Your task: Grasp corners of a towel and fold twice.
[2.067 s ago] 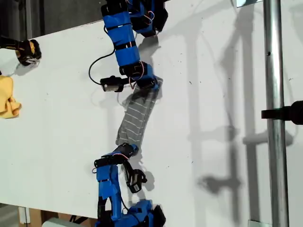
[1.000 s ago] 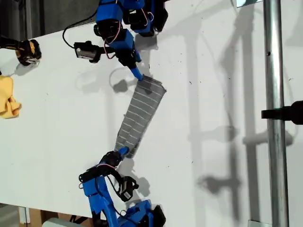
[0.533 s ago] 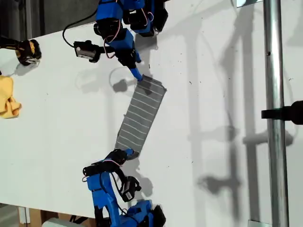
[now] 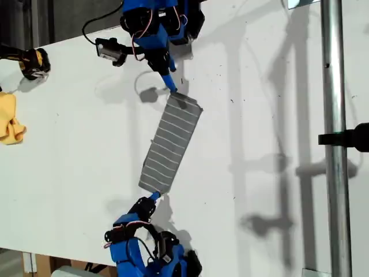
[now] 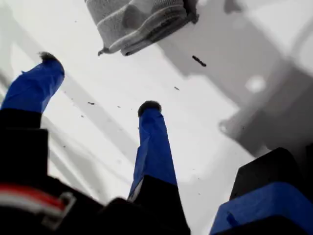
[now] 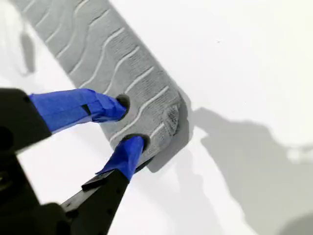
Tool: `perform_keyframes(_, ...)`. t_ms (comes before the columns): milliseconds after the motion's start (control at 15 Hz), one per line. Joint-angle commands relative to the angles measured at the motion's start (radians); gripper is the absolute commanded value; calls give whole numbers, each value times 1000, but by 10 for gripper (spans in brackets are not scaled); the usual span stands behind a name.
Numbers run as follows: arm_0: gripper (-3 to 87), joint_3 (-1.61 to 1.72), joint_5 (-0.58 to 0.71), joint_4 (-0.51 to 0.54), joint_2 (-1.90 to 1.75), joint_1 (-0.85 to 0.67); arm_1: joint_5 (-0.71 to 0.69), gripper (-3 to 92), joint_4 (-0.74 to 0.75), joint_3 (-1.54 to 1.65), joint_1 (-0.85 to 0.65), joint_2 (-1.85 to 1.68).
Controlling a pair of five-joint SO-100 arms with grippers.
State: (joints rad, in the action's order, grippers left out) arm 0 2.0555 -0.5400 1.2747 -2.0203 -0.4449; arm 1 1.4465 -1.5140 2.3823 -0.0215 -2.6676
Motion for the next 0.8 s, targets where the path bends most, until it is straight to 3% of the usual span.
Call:
perform_keyframes(0,38,252,-94,-117,-370,18,64,319,-9,89,40,-216)
perform_keyframes(200,-4,603,-270,-236,-834,95,150,318,-55,146,112,-364)
perform_keyframes(267,-13,718,-313,-224,-1063,112,166,324,-57,146,123,-365)
perform_keyframes(400,-14,873,-374,-91,-1462,121,179,325,-40,176,138,-443)
perform_keyframes(600,-14,920,-397,-94,-1457,147,202,327,-9,242,149,-571)
perform_keyframes(733,-14,925,-405,-91,-1457,147,216,350,147,279,181,-460)
